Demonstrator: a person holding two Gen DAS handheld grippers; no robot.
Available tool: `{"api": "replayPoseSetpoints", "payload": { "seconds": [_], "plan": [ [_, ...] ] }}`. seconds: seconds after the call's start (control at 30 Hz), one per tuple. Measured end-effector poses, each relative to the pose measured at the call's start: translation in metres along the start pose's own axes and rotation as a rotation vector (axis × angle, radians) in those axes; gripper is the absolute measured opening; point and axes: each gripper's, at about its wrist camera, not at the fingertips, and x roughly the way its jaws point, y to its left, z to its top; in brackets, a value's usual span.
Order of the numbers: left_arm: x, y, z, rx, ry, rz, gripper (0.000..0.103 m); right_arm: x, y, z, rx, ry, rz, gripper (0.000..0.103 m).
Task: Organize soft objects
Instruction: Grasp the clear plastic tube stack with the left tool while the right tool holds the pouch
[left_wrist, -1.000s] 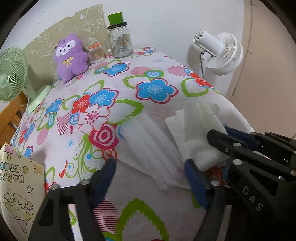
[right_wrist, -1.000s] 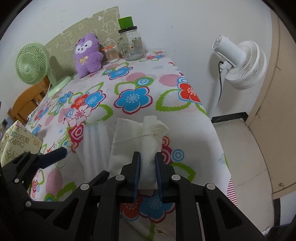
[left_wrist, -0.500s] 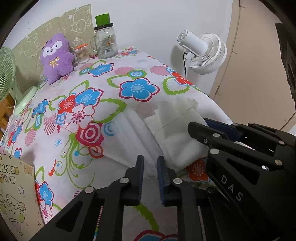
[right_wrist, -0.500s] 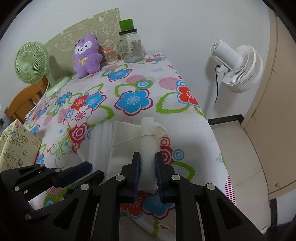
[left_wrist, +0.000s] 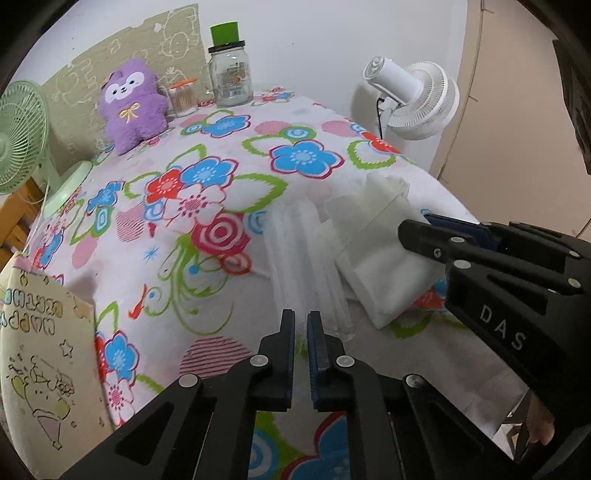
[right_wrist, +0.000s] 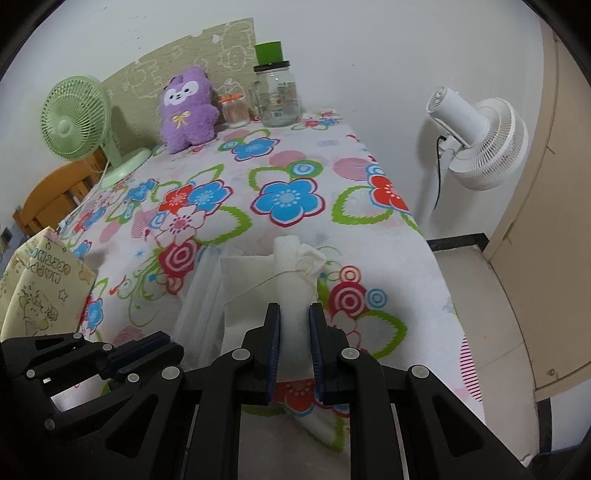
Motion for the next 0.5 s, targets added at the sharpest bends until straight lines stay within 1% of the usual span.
{"api": "replayPoseSetpoints", "payload": {
  "seconds": [0.03,0.07,0.1,0.17,0.23,0.43,0.5],
  "plan": [
    [0.000,0.001,-0.001,0.000,0.006,0.003,0.008,0.001,0.001,-0.001,-0.002,0.004,-0.002,0.018],
    [0.000,0.003,-0.001,-0.008,0.007,0.008,0.020,0.002,0.002,-0.001,-0.001,0.007,-0.004,0.018],
    [0.000,0.005,-0.001,-0.016,0.007,0.009,0.027,0.003,0.002,-0.002,0.001,0.011,-0.005,0.018],
    [0.000,0.007,0.000,-0.035,0.001,0.021,0.031,0.004,0.001,-0.002,0.006,0.017,-0.008,0.018],
    [0.000,0.006,0.002,-0.032,-0.006,0.035,0.036,0.006,0.001,-0.002,0.007,0.020,-0.011,0.018],
    [0.013,0.006,0.013,-0.050,0.006,0.029,0.044,0.010,-0.001,-0.001,0.002,0.027,-0.017,0.018],
    [0.018,0.008,0.015,-0.068,0.012,0.026,0.044,0.011,-0.001,-0.001,-0.001,0.028,-0.024,0.018]
  ]
}}
